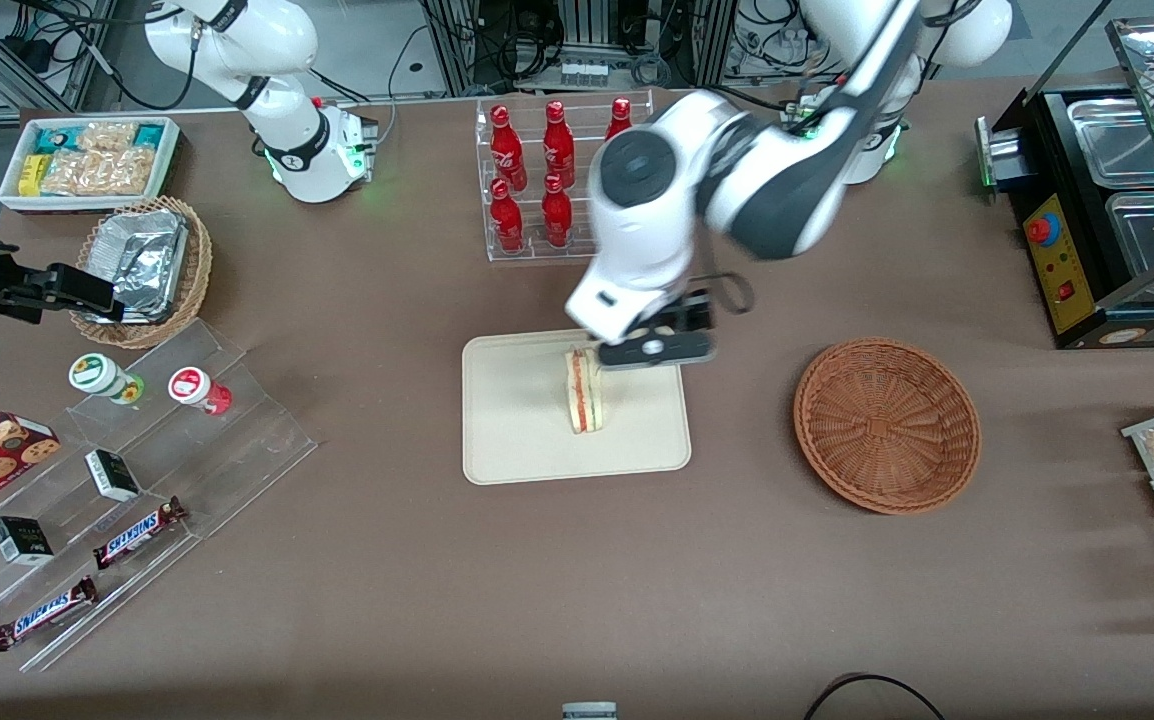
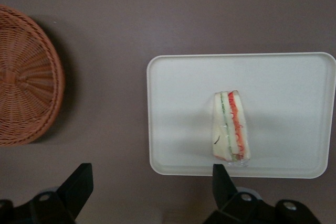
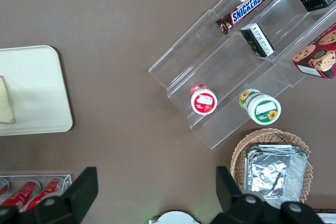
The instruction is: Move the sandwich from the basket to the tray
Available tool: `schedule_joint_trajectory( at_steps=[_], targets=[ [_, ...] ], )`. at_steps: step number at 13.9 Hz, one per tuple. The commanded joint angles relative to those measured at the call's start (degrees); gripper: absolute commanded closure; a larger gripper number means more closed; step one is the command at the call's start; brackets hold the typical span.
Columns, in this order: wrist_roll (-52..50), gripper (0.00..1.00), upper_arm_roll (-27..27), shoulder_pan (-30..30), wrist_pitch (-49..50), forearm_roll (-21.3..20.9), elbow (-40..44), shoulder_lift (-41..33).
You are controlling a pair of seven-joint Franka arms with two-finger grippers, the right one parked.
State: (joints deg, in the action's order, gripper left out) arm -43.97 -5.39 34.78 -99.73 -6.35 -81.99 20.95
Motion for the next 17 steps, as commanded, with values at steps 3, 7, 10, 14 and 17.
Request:
schedule_joint_trajectory(
  at_steps=[3, 7, 10, 14, 17],
  targets=[
    [12.0, 0.00, -0.2, -9.1, 2.4, 1.7, -9.9, -12.8],
    [24.3, 0.00, -0.1, -17.4, 7.3, 2.6, -9.9, -16.5],
    [34.2, 0.00, -0.1, -25.0, 9.5, 4.6, -10.0, -18.7],
    [42.5, 0.00, -0.1, -32.2, 9.8, 4.8, -13.6, -22.6],
    [45.2, 0.00, 0.1, -35.0, 9.8, 6.0, -14.5, -23.8]
  ],
)
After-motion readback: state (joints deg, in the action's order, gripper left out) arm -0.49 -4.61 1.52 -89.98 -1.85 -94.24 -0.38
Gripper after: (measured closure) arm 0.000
